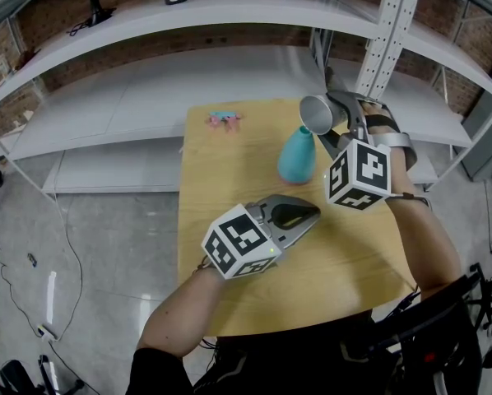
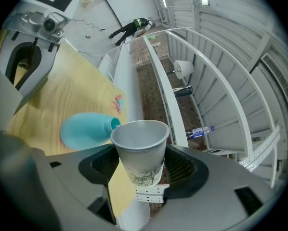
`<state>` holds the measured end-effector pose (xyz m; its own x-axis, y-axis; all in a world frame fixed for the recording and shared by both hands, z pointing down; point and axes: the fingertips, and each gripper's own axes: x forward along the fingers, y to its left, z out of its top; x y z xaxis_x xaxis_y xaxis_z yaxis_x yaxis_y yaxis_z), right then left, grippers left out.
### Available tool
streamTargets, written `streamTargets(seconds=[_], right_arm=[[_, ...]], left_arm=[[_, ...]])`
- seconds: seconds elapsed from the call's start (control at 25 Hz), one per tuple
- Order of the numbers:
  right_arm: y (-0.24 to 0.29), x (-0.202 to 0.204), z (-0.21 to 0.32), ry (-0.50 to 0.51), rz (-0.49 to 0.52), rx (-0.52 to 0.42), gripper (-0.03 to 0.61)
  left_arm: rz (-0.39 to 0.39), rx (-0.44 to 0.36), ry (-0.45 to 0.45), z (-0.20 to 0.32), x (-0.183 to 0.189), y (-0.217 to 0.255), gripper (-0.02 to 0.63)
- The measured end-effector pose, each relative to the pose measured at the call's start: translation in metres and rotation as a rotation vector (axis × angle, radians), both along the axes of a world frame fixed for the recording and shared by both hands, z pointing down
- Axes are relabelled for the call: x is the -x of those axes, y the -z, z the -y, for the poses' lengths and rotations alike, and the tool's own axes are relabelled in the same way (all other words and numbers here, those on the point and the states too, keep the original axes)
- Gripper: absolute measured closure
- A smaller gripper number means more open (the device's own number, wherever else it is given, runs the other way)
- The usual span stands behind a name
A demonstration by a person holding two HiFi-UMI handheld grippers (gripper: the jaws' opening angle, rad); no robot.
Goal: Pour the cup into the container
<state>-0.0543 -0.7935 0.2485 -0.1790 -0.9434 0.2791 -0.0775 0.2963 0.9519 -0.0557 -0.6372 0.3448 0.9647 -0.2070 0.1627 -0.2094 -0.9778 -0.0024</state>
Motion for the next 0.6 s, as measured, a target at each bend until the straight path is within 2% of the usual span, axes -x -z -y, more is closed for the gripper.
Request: streamTargets(seconds=[0.6], right_arm=[[0.0009, 0.0002, 0.0002, -0.003, -0.006, -0.005, 0.279]], left_arm=[[0.003, 0.001, 0.000, 0.0001, -0.0001, -0.0003, 0.612]])
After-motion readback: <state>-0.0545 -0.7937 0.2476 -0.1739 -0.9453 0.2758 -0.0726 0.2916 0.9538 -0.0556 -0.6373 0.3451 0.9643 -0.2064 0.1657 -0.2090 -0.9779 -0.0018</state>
